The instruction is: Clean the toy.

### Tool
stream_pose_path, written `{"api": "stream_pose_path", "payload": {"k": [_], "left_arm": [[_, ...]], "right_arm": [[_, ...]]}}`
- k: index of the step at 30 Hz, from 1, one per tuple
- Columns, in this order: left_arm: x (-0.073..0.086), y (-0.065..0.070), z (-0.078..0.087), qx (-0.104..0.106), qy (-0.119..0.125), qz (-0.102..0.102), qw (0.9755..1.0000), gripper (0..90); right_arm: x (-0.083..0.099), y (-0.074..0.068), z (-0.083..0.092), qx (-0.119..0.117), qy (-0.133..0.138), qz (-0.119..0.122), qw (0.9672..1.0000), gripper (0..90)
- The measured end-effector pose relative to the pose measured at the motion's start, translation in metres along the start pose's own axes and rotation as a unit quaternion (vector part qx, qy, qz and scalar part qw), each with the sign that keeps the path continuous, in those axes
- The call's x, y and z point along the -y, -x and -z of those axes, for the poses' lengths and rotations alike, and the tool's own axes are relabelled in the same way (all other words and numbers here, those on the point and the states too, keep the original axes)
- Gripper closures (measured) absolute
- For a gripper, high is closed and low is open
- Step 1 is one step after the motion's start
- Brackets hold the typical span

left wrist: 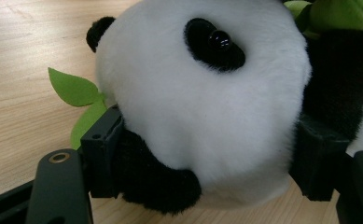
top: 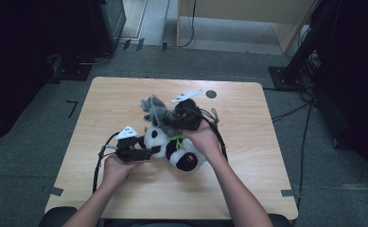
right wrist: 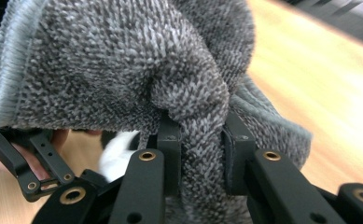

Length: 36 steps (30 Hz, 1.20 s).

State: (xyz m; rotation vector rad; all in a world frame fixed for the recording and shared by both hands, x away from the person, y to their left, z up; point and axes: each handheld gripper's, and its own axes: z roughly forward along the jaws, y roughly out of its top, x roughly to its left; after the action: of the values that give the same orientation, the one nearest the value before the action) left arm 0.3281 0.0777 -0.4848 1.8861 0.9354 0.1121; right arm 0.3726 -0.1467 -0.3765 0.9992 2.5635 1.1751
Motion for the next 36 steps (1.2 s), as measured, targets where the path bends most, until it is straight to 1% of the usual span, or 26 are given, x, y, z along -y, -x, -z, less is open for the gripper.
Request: {"api": "stream_pose_path", "payload": {"k": [1,2,3,4,6,8,10,13,14,16,17,19,22,23,24,25,26,27,28,30,31,32,34,35,36], "left_arm": [[-0.001,0.0,0.0,-0.001,-0.002,0.002,1.0,25.7],[-0.002,0.0,-0.001,-0.005,-0.012,0.005,0.9999,26.1],[-0.002,-0.001,-0.001,-0.008,-0.021,0.013,0.9997,27.4],[-0.002,-0.002,-0.001,-0.007,-0.022,0.018,0.9996,27.9],[-0.002,-0.001,-0.001,-0.01,-0.02,0.015,0.9996,29.1],[-0.001,-0.001,-0.001,-0.012,-0.016,0.015,0.9997,29.5],[0.001,0.0,-0.001,-0.014,-0.011,0.014,0.9997,29.7],[0.003,0.0,-0.001,-0.017,-0.006,0.014,0.9998,29.5],[0.004,0.0,0.0,-0.017,-0.005,0.012,0.9998,29.3],[0.006,0.0,0.0,-0.018,-0.002,0.008,0.9998,29.0],[0.006,0.0,-0.001,-0.017,0.001,0.01,0.9998,28.7],[0.007,0.0,-0.001,-0.017,0.005,0.015,0.9997,28.4],[0.006,0.001,0.0,-0.018,0.004,0.009,0.9998,28.1],[0.006,0.001,0.0,-0.018,0.005,0.006,0.9998,28.0],[0.006,0.001,0.001,-0.019,0.004,0.001,0.9998,28.0],[0.006,0.001,0.001,-0.018,0.005,0.001,0.9998,28.0],[0.006,0.001,0.001,-0.017,0.005,0.003,0.9998,28.0],[0.006,0.001,0.001,-0.016,0.007,0.004,0.9998,28.0],[0.006,0.001,0.0,-0.016,0.009,0.006,0.9998,28.0],[0.006,0.001,0.001,-0.017,0.008,0.005,0.9998,28.0],[0.005,0.001,0.001,-0.017,0.008,0.005,0.9998,28.0],[0.005,0.001,0.001,-0.019,0.01,0.005,0.9998,28.0],[0.005,0.0,0.003,-0.02,0.0,0.0,0.9998,28.0],[0.005,0.0,0.003,-0.02,0.004,0.009,0.9998,28.0],[0.004,0.001,0.003,-0.02,0.005,0.016,0.9997,28.1]], "right_arm": [[0.0,-0.005,-0.009,-0.003,-0.014,0.008,0.9999,73.9],[0.0,-0.008,-0.017,-0.004,-0.032,0.014,0.9994,74.0],[0.003,-0.012,-0.024,-0.001,-0.037,0.019,0.9991,74.4],[0.005,-0.014,-0.029,0.004,-0.034,0.023,0.9991,74.8],[0.007,-0.016,-0.034,0.017,-0.034,0.029,0.9988,74.8],[0.006,-0.016,-0.034,0.026,-0.035,0.032,0.9985,74.8],[0.006,-0.012,-0.035,0.026,-0.036,0.036,0.9984,74.7],[0.006,-0.001,-0.036,0.008,-0.034,0.018,0.9992,74.0],[0.006,0.002,-0.036,0.008,-0.035,0.014,0.9993,73.6],[0.005,0.008,-0.036,0.023,-0.04,0.007,0.9989,73.3],[0.005,0.012,-0.037,0.027,-0.043,-0.001,0.9987,73.4],[0.006,0.018,-0.037,0.023,-0.044,-0.015,0.9987,73.8],[0.006,0.028,-0.035,0.039,-0.053,-0.027,0.9975,74.9],[0.005,0.029,-0.033,0.038,-0.055,-0.038,0.997,75.3],[0.003,0.029,-0.03,0.028,-0.05,-0.049,0.9971,75.6],[0.002,0.027,-0.027,0.021,-0.041,-0.051,0.9976,75.7],[0.0,0.023,-0.023,0.017,-0.032,-0.044,0.9983,75.7],[-0.003,0.016,-0.019,0.004,-0.023,-0.04,0.9989,75.7],[-0.004,0.011,-0.017,-0.004,-0.019,-0.037,0.9991,75.7],[-0.009,-0.005,-0.015,-0.018,-0.017,-0.02,0.9995,75.6],[-0.01,-0.01,-0.016,-0.022,-0.016,-0.015,0.9995,75.6],[-0.011,-0.016,-0.018,-0.029,-0.019,-0.013,0.9993,75.6],[-0.011,-0.027,-0.025,-0.036,-0.033,-0.005,0.9988,75.7],[-0.01,-0.031,-0.03,-0.034,-0.042,0.003,0.9985,75.7],[-0.008,-0.032,-0.036,-0.029,-0.05,0.005,0.9983,75.8]]}}
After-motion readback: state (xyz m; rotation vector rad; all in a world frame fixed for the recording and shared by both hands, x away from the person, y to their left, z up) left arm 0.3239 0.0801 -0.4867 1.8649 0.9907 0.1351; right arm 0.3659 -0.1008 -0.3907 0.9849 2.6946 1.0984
